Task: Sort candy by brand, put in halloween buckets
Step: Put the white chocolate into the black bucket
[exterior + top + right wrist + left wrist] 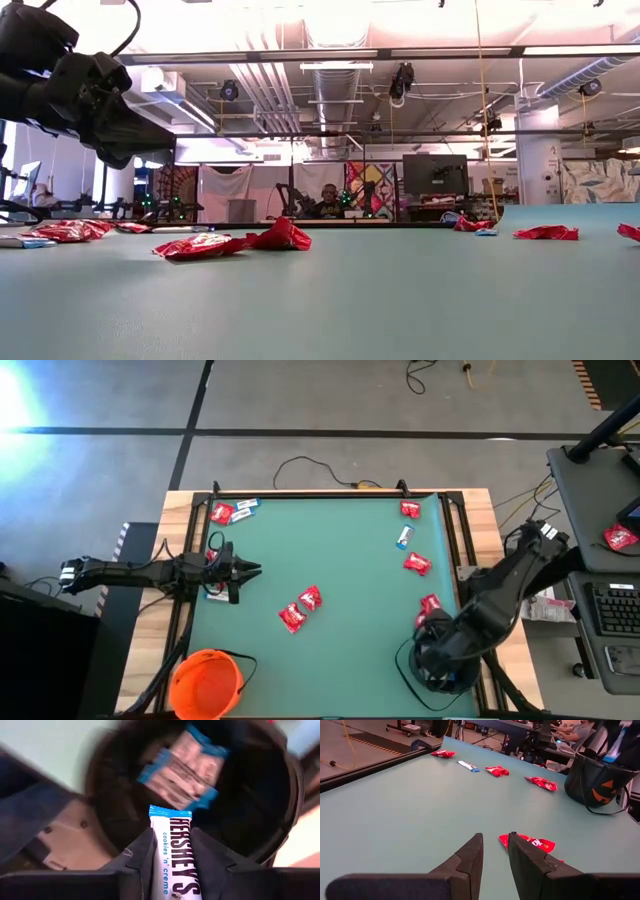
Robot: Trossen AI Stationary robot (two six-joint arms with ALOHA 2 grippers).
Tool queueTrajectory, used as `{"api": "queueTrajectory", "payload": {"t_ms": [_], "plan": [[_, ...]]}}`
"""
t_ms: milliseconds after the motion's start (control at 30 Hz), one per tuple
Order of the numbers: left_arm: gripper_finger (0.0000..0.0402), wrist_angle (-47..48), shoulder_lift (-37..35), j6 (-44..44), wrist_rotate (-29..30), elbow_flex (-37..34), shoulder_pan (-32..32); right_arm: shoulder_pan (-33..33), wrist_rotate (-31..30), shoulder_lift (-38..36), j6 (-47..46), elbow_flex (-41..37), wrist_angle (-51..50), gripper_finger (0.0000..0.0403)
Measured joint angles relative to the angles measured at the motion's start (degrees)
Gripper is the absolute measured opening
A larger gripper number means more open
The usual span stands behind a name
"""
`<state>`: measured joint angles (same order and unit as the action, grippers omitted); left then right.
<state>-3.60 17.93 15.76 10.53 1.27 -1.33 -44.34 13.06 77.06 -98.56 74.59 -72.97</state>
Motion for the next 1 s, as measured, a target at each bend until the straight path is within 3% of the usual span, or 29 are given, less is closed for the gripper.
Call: {"api": "queueTrajectory", "payload": {"t_ms": [300,500,667,867,933,1000], "plan": [[0.0076,0.0,0.0,0.0,0.0,0.0,0.0,-0.5,0.5,0.0,-6.8,-16.4,8.0,0.0112],[0.0076,-0.1,0.0,0.0,0.0,0.0,0.0,-0.4,2.2,0.0,-12.4,-18.6,9.2,0.0149],[0.0076,-0.1,0.0,0.0,0.0,0.0,0.0,-0.4,2.4,-0.2,-14.4,-13.9,8.6,0.0196],[0.0076,-0.3,0.0,0.0,0.0,0.0,0.0,1.6,1.4,-1.2,-18.5,-0.9,7.2,0.0218],[0.0076,-0.3,0.0,0.0,0.0,0.0,0.0,2.7,-3.5,-1.2,-18.8,3.4,5.7,0.0214],[0.0076,-0.3,0.0,0.0,0.0,0.0,0.0,3.7,-13.0,-1.2,-17.5,6.9,3.5,0.0209]]}}
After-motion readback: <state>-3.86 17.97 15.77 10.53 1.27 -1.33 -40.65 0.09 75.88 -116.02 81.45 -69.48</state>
